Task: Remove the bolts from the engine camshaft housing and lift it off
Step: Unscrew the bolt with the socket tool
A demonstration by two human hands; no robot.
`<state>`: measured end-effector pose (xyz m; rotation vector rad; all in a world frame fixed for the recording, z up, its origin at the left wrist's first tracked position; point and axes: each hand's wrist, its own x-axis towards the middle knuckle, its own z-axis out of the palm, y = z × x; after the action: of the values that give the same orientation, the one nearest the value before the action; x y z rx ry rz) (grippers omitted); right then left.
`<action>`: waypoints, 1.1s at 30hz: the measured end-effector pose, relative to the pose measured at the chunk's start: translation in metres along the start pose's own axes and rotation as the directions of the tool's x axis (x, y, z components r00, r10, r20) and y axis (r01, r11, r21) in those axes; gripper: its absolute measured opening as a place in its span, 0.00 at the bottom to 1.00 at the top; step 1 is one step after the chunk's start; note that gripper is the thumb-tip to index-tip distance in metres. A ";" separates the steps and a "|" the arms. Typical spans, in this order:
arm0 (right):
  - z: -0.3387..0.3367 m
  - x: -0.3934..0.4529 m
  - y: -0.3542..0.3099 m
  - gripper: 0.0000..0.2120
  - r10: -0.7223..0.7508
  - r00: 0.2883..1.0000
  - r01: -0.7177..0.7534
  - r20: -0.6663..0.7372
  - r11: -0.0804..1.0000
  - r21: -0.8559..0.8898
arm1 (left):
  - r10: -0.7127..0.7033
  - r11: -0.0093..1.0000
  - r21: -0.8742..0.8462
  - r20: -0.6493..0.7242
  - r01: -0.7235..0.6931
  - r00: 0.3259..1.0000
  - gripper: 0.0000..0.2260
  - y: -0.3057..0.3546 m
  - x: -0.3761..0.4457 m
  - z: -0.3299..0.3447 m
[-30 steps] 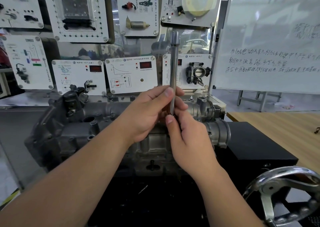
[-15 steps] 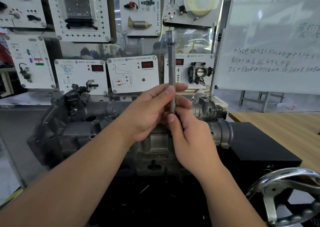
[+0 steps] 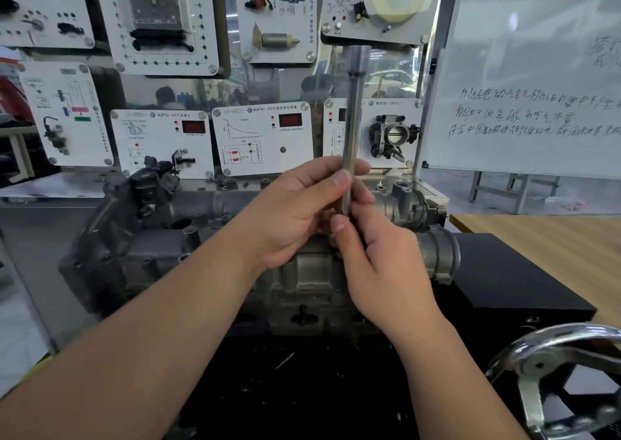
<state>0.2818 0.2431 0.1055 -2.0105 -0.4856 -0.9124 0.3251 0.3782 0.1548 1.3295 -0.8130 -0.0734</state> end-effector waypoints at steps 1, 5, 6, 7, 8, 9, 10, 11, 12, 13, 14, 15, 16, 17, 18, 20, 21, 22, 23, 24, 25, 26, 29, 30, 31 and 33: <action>-0.001 0.000 0.001 0.11 0.003 1.000 -0.003 0.014 1.000 0.002 | -0.013 1.000 -0.001 0.010 0.013 1.000 0.13 0.001 0.000 0.000; 0.002 0.000 0.001 0.18 -0.007 1.000 0.007 0.006 1.000 0.019 | -0.026 1.000 0.003 0.002 0.026 1.000 0.13 0.000 0.000 -0.001; 0.003 0.000 -0.001 0.22 -0.019 1.000 0.019 0.002 1.000 0.005 | -0.024 1.000 -0.002 -0.005 0.024 1.000 0.13 -0.001 0.000 -0.001; 0.003 0.000 -0.002 0.26 -0.029 1.000 0.029 -0.002 1.000 -0.010 | -0.021 1.000 -0.010 -0.009 0.020 1.000 0.12 -0.001 0.000 -0.002; 0.002 0.000 -0.002 0.26 -0.034 0.999 0.034 -0.006 0.999 -0.014 | -0.017 1.000 -0.012 -0.009 0.017 1.000 0.12 -0.001 0.000 -0.002; 0.002 0.000 -0.001 0.23 -0.037 0.999 0.037 -0.016 0.999 -0.009 | -0.013 1.000 -0.004 -0.007 0.013 1.000 0.12 -0.002 0.000 -0.002; 0.002 -0.001 -0.001 0.18 -0.035 0.999 0.035 -0.028 0.999 -0.005 | -0.008 1.000 0.006 -0.006 0.008 1.000 0.12 -0.001 0.000 -0.001; 0.002 -0.001 -0.001 0.14 -0.030 0.999 0.029 -0.036 1.000 -0.010 | -0.002 1.000 0.011 -0.005 0.002 1.000 0.12 -0.001 0.000 -0.001; 0.001 -0.001 -0.001 0.11 -0.024 0.999 0.023 -0.031 1.000 -0.021 | 0.002 1.000 0.014 -0.004 -0.002 1.000 0.12 -0.001 0.000 -0.001; 0.001 0.000 0.000 0.09 -0.021 1.000 0.021 -0.012 0.999 -0.035 | 0.002 1.000 0.020 0.002 -0.002 1.000 0.13 -0.001 0.000 0.000; 0.001 -0.001 0.001 0.09 -0.024 1.000 0.024 0.011 0.999 -0.043 | 0.001 1.000 0.027 0.012 -0.001 1.000 0.13 -0.001 -0.001 0.000; 0.001 -0.001 0.001 0.11 -0.025 0.999 0.026 0.030 0.999 -0.044 | -0.001 0.999 0.032 0.024 0.001 1.000 0.14 0.000 -0.001 0.000; 0.001 -0.001 0.001 0.13 -0.023 0.999 0.025 0.040 0.999 -0.037 | -0.003 0.999 0.035 0.033 0.002 0.999 0.14 0.000 -0.001 0.001; 0.001 -0.002 0.001 0.15 -0.020 0.999 0.021 0.039 0.999 -0.027 | -0.004 0.999 0.034 0.033 0.003 0.999 0.14 0.000 -0.001 0.001; 0.002 -0.002 -0.001 0.16 -0.015 0.999 0.016 0.029 1.000 -0.018 | -0.006 1.000 0.029 0.024 0.005 1.000 0.13 0.001 -0.001 0.001; 0.003 -0.003 -0.002 0.16 0.020 1.000 -0.020 -0.007 1.000 0.008 | 0.003 1.000 0.004 0.000 -0.003 1.000 0.11 -0.001 0.000 -0.001; 0.003 -0.002 -0.001 0.15 0.048 0.998 -0.046 -0.032 0.998 0.041 | 0.015 1.000 -0.010 -0.008 -0.015 1.000 0.10 -0.002 -0.001 -0.001; 0.003 -0.002 0.000 0.13 0.067 0.996 -0.063 -0.055 0.995 0.075 | 0.029 0.999 -0.021 -0.016 -0.029 0.999 0.08 -0.003 -0.001 -0.002; 0.002 -0.002 0.001 0.12 0.071 0.995 -0.065 -0.068 0.993 0.096 | 0.043 0.999 -0.028 -0.024 -0.043 0.999 0.06 -0.003 -0.001 -0.002; 0.001 -0.001 0.002 0.10 0.061 0.996 -0.054 -0.069 0.994 0.097 | 0.055 0.998 -0.029 -0.035 -0.056 0.998 0.05 -0.004 -0.001 -0.002; 0.001 -0.001 0.001 0.09 0.044 0.997 -0.039 -0.064 0.996 0.084 | 0.064 0.998 -0.025 -0.045 -0.065 0.997 0.04 -0.004 -0.001 -0.001; 0.001 -0.002 0.000 0.09 0.025 0.998 -0.022 -0.058 0.998 0.063 | 0.069 0.997 -0.016 -0.051 -0.070 0.996 0.05 -0.004 -0.001 -0.001; 0.000 -0.002 -0.002 0.09 -0.009 1.000 0.009 -0.024 1.000 0.017 | 0.045 0.999 -0.010 -0.032 -0.045 0.998 0.10 -0.002 -0.002 0.001; 0.000 -0.001 -0.002 0.11 -0.009 1.000 0.009 -0.008 1.000 0.007 | 0.029 0.999 -0.014 -0.016 -0.029 0.999 0.11 0.000 -0.002 0.002; 0.001 -0.001 -0.001 0.12 -0.003 1.000 0.003 0.004 1.000 0.003 | 0.017 1.000 -0.015 -0.003 -0.017 1.000 0.12 0.001 -0.002 0.002; 0.003 -0.002 0.000 0.14 0.007 1.000 -0.007 0.000 1.000 -0.003 | 0.002 1.000 -0.003 0.010 -0.002 1.000 0.13 0.001 -0.002 0.001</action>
<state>0.2819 0.2452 0.1033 -2.0139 -0.4777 -0.9091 0.3222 0.3787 0.1546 1.3258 -0.8228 -0.0798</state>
